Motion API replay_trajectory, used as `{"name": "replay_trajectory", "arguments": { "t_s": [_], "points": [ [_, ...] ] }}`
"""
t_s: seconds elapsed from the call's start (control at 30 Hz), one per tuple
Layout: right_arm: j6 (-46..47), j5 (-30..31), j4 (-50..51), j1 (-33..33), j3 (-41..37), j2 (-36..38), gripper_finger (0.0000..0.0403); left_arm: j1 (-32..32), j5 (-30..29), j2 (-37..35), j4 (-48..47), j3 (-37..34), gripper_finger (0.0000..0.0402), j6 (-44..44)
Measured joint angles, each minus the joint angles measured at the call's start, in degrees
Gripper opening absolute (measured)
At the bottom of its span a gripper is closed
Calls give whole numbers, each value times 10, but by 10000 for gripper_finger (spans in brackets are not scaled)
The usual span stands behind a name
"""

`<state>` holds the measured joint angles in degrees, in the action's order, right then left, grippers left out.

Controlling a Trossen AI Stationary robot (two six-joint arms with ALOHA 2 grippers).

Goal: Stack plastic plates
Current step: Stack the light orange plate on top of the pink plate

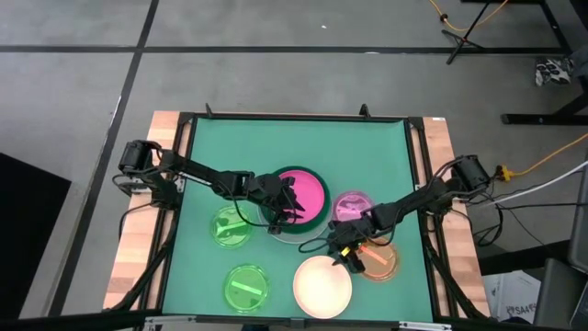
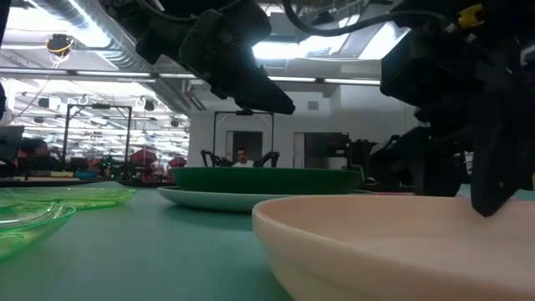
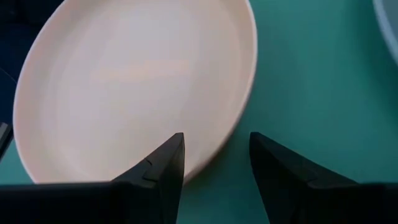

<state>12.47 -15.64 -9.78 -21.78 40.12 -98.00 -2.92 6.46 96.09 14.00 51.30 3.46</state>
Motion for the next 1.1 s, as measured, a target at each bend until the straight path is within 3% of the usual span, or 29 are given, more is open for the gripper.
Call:
{"name": "replay_trajectory", "arguments": {
  "t_s": [0.2, 0.5, 0.77, 1.1],
  "points": [
    [18, 0, 0, 0, 0, 0, 170, 0, -2, 0, 0, 0, 96, -1],
    [50, 0, 0, 0, 0, 0, 162, 0, -62, 0, 0, 0, 96, -1],
    [64, -1, -3, 0, 0, 0, 87, 2, -63, -13, -20, 0, 96, -1],
    [82, 0, -21, 0, 0, 0, 4, 15, -70, -117, -170, 1, 96, -1]
  ]
}}
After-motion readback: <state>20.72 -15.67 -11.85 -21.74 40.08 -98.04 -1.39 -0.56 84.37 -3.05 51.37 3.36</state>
